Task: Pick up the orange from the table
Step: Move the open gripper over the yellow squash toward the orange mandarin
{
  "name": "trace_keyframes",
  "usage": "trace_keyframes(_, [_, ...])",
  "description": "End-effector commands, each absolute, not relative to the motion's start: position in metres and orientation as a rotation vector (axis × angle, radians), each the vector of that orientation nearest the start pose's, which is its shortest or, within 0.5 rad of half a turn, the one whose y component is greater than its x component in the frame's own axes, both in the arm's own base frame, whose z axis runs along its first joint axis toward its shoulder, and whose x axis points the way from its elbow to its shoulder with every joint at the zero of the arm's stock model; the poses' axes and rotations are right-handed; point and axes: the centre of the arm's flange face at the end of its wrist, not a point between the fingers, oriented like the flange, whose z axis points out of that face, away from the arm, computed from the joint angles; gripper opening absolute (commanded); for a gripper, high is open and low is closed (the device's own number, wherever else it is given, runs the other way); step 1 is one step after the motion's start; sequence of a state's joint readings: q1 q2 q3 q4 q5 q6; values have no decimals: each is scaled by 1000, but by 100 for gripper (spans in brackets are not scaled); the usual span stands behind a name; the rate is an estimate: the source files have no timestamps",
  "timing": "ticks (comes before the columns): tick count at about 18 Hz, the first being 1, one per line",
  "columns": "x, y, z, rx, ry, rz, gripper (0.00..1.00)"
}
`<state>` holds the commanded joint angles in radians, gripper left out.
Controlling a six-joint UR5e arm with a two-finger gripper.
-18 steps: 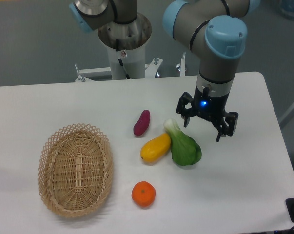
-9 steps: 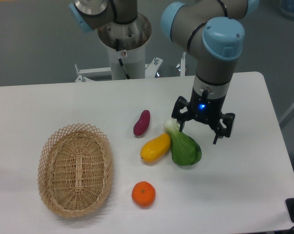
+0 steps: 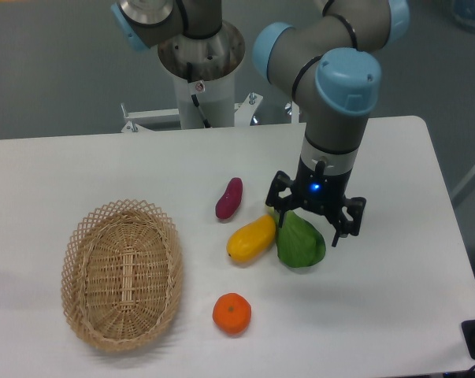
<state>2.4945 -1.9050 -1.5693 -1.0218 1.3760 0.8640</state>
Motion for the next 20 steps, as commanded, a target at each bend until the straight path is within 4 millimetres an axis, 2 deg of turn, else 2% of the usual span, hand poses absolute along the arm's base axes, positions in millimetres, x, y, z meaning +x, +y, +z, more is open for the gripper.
trace_keyframes(3, [-402,523,336,-2871,-131,83,100])
trace_keyframes(5, [-393,537,322,-2894,-111,109,100])
trace_keyframes(12, [-370,577,261,-2927,-84,7,100])
trace_keyframes(16, [-364,589,233,-2938,-93,-11,100])
trace_keyframes(20, [-359,595,220,-2946,-79,-21,100])
